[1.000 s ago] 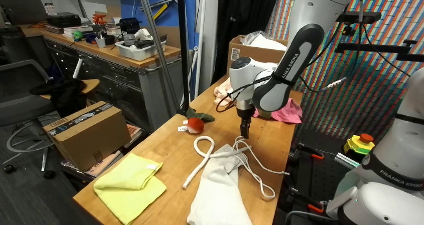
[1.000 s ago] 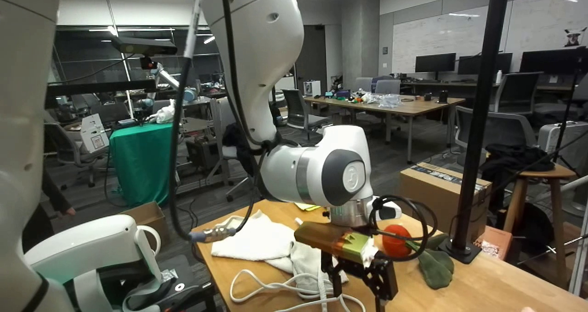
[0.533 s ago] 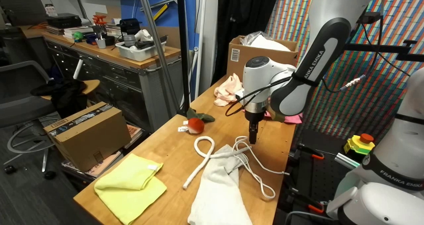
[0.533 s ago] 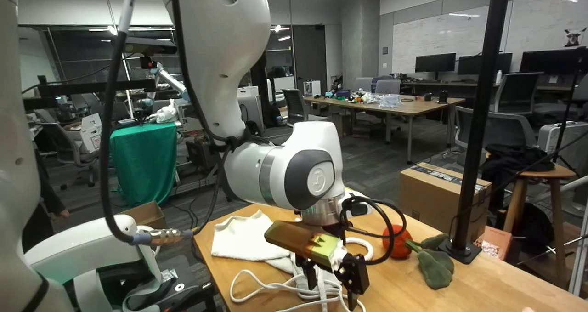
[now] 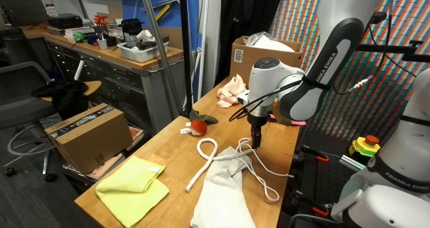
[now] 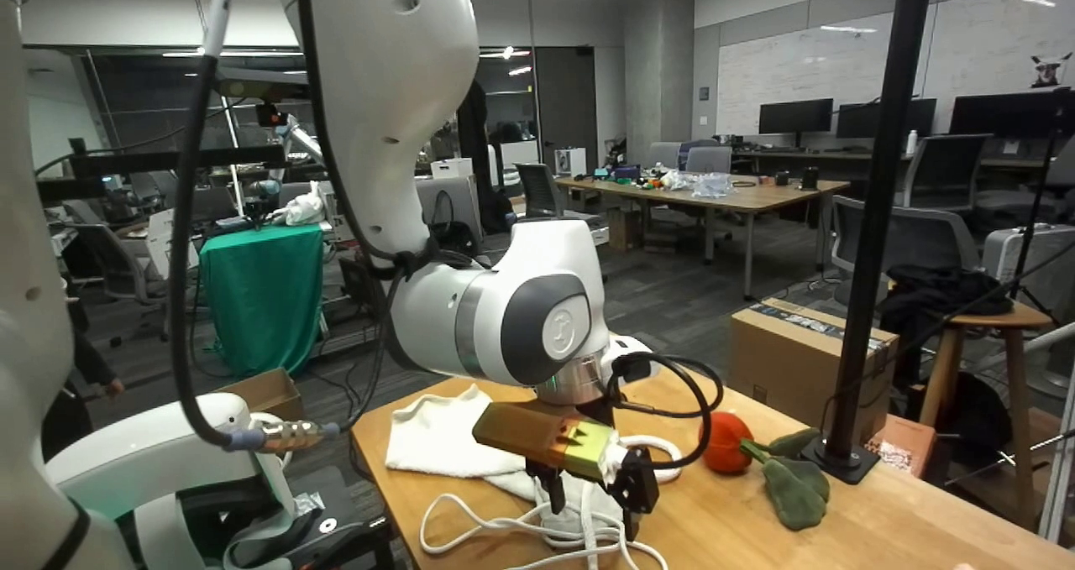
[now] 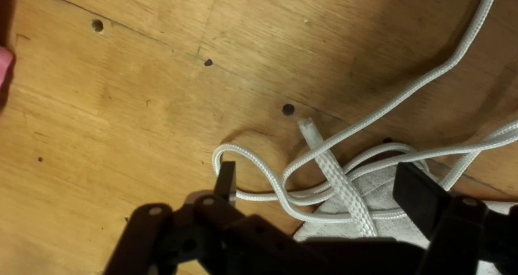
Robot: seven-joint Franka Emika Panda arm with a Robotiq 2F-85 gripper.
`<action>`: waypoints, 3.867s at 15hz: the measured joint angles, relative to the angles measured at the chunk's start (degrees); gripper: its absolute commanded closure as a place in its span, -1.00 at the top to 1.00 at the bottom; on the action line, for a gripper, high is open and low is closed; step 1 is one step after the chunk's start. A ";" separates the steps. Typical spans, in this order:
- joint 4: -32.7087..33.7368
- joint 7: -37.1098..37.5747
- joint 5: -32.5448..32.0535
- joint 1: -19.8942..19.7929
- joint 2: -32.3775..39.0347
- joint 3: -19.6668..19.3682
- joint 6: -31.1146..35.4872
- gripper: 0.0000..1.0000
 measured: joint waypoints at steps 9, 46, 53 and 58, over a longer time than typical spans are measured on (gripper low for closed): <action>5.85 0.08 -3.30 0.03 6.74 -0.85 0.43 1.00; 12.96 -2.86 1.08 0.69 12.84 -6.04 2.45 -0.85; 13.06 -2.53 2.42 -0.03 7.60 -7.91 2.86 -0.86; 13.02 -0.22 3.08 -1.35 2.46 -9.66 5.17 -0.85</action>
